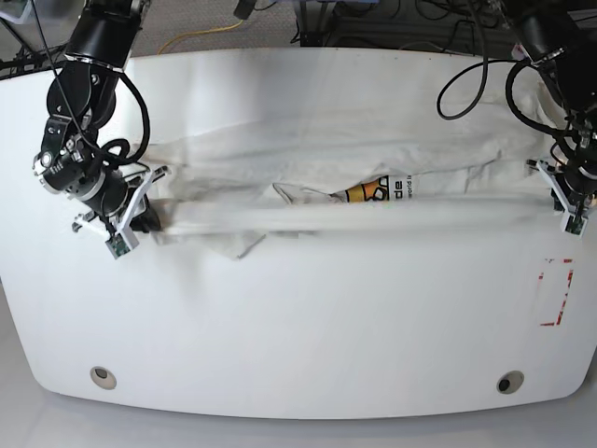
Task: Fold the T-shirt properly
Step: 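Grasp the hem corners and fold them up over the collar edge, then lay the folded hem down and release it with both grippers, then grasp the shirt end with the left gripper and fold it toward the right gripper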
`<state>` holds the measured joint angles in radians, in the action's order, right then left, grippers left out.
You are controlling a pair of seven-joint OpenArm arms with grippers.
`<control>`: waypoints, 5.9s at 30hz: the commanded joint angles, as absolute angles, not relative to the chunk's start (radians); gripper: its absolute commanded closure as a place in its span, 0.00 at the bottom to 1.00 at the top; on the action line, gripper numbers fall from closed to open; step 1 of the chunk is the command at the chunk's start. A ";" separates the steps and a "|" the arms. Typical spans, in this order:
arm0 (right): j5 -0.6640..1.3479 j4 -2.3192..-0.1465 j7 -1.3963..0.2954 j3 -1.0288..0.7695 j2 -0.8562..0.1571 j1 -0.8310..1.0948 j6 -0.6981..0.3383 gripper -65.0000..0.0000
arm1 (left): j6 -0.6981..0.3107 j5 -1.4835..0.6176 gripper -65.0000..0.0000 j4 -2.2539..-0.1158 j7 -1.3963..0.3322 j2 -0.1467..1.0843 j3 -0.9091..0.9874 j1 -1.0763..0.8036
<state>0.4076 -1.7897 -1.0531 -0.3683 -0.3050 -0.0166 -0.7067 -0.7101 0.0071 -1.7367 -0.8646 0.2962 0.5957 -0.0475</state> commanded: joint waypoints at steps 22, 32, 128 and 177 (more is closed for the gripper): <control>0.478 -1.863 -1.055 -0.556 -0.268 0.193 -0.698 0.32 | -0.698 0.019 0.42 -1.807 -0.858 0.275 0.619 -0.237; 0.766 -1.905 -1.125 -0.568 -0.257 0.194 -0.698 0.29 | -0.698 -0.153 0.42 -1.939 -0.858 0.271 0.682 -0.234; 0.277 -1.659 -0.940 -0.355 -0.223 0.145 -0.698 0.69 | -0.698 -0.542 0.91 -1.632 -1.006 0.274 0.748 -0.143; 0.277 -1.659 -0.941 -0.386 -0.217 0.139 -0.698 0.69 | -0.438 -0.541 0.37 -1.965 -1.007 0.050 -0.263 -0.033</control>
